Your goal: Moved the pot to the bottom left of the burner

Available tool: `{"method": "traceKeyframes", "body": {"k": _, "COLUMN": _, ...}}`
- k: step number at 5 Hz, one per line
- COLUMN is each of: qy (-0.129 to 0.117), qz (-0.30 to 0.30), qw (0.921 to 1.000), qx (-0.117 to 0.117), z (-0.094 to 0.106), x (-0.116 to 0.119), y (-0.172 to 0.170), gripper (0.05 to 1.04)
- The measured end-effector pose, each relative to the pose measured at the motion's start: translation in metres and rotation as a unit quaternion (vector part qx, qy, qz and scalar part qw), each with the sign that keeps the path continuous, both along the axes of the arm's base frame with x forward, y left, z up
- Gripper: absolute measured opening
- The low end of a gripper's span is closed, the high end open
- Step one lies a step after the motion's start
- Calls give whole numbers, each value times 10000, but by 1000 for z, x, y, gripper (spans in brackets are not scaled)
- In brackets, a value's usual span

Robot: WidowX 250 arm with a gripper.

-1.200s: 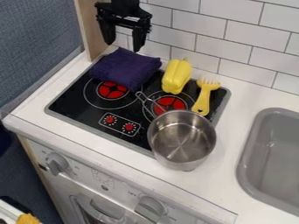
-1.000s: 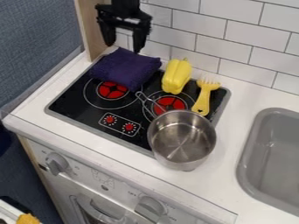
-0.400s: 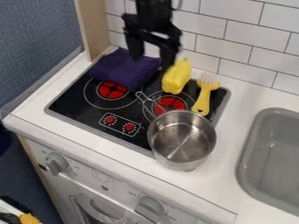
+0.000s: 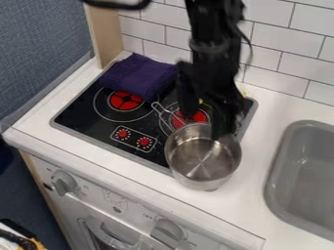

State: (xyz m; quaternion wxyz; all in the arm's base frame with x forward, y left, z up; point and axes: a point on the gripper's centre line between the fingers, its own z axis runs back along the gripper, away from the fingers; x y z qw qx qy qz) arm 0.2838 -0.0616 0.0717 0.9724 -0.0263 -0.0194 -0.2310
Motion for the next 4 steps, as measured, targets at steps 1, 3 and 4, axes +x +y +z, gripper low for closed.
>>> {"method": "traceKeyframes", "body": {"k": 1, "qy": 23, "qz": -185, "qw": 9998, "qx": 69, "z": -13, "x": -11, "y": -12, "gripper": 998}}
{"method": "traceKeyframes", "body": {"k": 3, "qy": 174, "qz": -659, "qw": 9971, "qx": 328, "z": -49, "x": -15, "y": -39, "gripper": 998}}
{"method": "traceKeyframes", "body": {"k": 4, "qy": 289, "qz": -772, "qw": 9956, "qx": 456, "z": -64, "x": -20, "y": -47, "gripper": 967}}
